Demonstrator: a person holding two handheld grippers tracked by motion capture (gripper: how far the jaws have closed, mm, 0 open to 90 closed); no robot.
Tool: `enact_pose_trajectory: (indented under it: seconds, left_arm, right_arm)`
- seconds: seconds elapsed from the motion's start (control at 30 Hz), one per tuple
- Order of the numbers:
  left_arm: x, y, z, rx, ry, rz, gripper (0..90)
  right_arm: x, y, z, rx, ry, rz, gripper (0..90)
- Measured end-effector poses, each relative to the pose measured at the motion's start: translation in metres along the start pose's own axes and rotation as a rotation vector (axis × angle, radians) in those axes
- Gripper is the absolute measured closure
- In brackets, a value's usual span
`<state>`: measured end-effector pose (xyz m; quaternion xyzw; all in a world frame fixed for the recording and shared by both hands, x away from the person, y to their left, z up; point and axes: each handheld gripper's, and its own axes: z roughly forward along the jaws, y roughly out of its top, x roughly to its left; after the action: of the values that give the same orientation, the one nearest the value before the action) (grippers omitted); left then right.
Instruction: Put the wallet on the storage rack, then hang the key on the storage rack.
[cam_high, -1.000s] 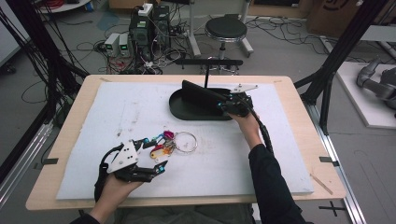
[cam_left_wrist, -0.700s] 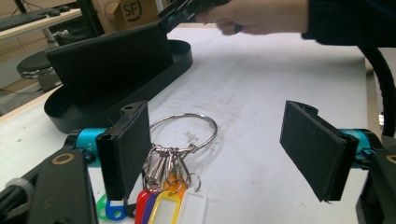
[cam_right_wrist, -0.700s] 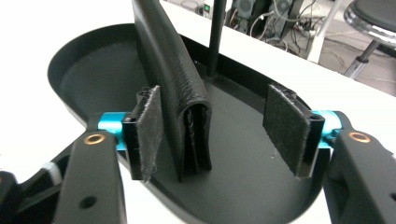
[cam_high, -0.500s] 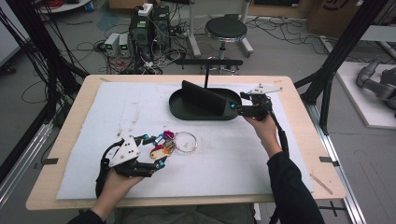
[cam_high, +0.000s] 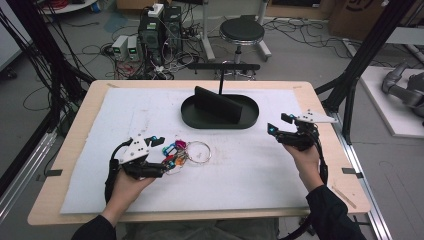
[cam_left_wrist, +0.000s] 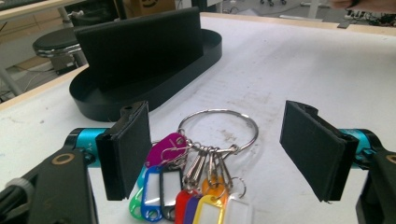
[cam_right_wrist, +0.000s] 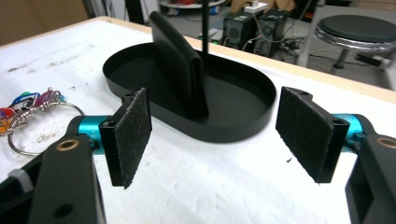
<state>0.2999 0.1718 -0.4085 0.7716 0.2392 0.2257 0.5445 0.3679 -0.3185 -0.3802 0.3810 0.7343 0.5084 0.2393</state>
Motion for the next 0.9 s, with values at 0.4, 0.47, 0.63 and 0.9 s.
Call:
enact_pose_trajectory:
  seconds: [0.4, 0.47, 0.63, 0.9]
  left_arm:
    - [0.008, -0.008, 0.001, 0.021, 0.05, 0.019, 23.6]
    - [0.007, -0.007, 0.0, 0.014, 0.05, 0.027, 23.5]
    - [0.006, -0.004, -0.002, -0.001, 0.046, 0.015, 23.6]
    - [0.007, 0.002, -0.001, -0.007, 0.01, -0.01, 25.7]
  right_arm:
    - [-0.018, -0.026, -0.017, -0.02, -0.071, 0.078, 25.5]
    - [-0.018, -0.027, -0.019, -0.033, -0.08, 0.083, 26.1]
    - [-0.017, -0.025, -0.022, -0.06, -0.103, 0.07, 26.4]
    - [-0.015, -0.027, -0.02, -0.043, -0.102, 0.049, 26.4]
